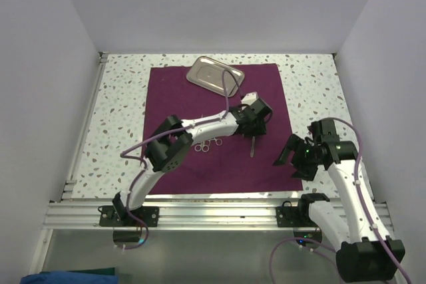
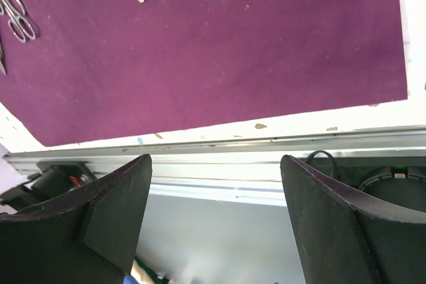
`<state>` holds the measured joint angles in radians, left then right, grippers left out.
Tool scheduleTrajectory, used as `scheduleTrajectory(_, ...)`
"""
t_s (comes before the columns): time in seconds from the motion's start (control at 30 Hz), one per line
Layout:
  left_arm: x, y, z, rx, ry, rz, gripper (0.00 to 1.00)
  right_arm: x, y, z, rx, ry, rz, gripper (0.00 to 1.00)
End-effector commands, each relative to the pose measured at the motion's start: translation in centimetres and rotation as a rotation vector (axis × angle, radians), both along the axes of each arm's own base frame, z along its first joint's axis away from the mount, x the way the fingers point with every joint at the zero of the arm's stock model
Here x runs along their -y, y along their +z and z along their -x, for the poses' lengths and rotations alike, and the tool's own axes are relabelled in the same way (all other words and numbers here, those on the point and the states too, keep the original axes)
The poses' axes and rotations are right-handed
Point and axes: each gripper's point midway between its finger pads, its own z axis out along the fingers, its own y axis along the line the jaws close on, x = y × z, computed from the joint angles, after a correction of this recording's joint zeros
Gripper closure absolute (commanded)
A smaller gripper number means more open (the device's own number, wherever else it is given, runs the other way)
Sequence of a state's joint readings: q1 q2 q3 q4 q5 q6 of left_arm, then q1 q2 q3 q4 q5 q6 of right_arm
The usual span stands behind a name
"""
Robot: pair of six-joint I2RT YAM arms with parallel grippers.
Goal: Open and lay out the surgical kit
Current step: Place the medical item in the surgical kit, then pick up the medical item from the surgical kit.
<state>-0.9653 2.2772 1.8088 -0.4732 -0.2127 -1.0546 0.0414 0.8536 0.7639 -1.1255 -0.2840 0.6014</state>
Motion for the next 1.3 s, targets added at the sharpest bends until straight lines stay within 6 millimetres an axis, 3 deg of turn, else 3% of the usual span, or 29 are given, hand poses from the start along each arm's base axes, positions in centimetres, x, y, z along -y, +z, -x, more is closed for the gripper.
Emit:
scheduleTrajectory(0.0,1.1,4.0,-1.4,0.07,0.059,0.054,0.5,-0.1,-0.1,1.7,-0.006,-0.005,0.0,0.18)
scheduleTrajectory(0.07,0.5,5.5,-1.5,0.102,0.041,0.041,0.49,-0.4,-0.1,2.4,-0.006,-0.008,-0.02,0.18)
scheduleTrajectory(0.1,-0.1,7.5,-1.4,0.126,0.029,0.037,0.49,-0.4,-0.2,2.9,-0.018,-0.015,-0.024,0.18)
scheduleTrajectory(0.23,-4.3,11.2,-1.8,0.237,-0.134,-0.089,0.51,-0.6,2.1,3.0,0.059,-0.036,-0.044,0.15)
scheduleTrajectory(0.27,-5.9,10.3,-1.4,0.231,-0.161,-0.145,0.52,-0.3,2.7,2.7,0.073,-0.039,-0.03,0.13)
scheduleTrajectory(0.3,-7.7,11.8,-1.1,0.266,-0.203,-0.192,0.53,-0.2,4.0,2.4,0.101,-0.025,-0.019,0.13)
scheduleTrajectory(0.33,-9.8,11.9,-1.6,0.276,-0.188,-0.246,0.54,0.0,4.7,2.1,0.112,-0.022,-0.008,0.13)
scheduleTrajectory(0.37,-11.9,10.5,-1.0,0.254,-0.202,-0.311,0.56,0.1,5.0,1.8,0.1,-0.019,0.004,0.13)
scheduleTrajectory(0.4,-13.4,12.0,-0.9,0.286,-0.203,-0.318,0.57,0.3,6.1,1.1,0.131,-0.018,0.014,0.13)
scheduleTrajectory(0.43,-15.0,12.0,-1.0,0.304,-0.229,-0.362,0.57,0.4,6.6,0.8,0.144,-0.011,0.023,0.13)
scheduleTrajectory(0.47,-16.6,10.6,-0.3,0.284,-0.257,-0.4,0.58,0.5,6.9,0.4,0.146,-0.01,0.028,0.13)
scheduleTrajectory(0.5,-17.4,11.9,-0.2,0.326,-0.285,-0.401,0.58,0.4,7.5,-0.2,0.145,-0.01,0.03,0.13)
scheduleTrajectory(0.57,-19.6,10.7,0.3,0.303,-0.304,-0.438,0.58,0.2,7.9,-0.9,0.138,-0.003,0.022,0.13)
scheduleTrajectory(0.6,-20.4,11.3,0.5,0.319,-0.32,-0.44,0.58,0.1,7.9,-1.5,0.132,-0.003,0.015,0.13)
scheduleTrajectory(0.67,-21.5,9.5,1.3,0.284,-0.373,-0.439,0.58,-0.4,7.7,-2.2,0.121,0.001,-0.011,0.13)
scheduleTrajectory(0.87,-22.5,6.7,4.1,0.256,-0.507,-0.426,0.59,-0.9,6.6,-3.2,0.055,0.016,-0.033,0.13)
scheduleTrajectory(0.97,-22.8,6.1,4.7,0.27,-0.535,-0.416,0.58,-0.9,6.2,-3.0,0.036,0.025,-0.028,0.13)
scheduleTrajectory(1.27,-24.3,4.6,4.0,0.286,-0.585,-0.452,0.59,-0.6,5.3,-3.2,0.009,0.025,-0.007,0.13)
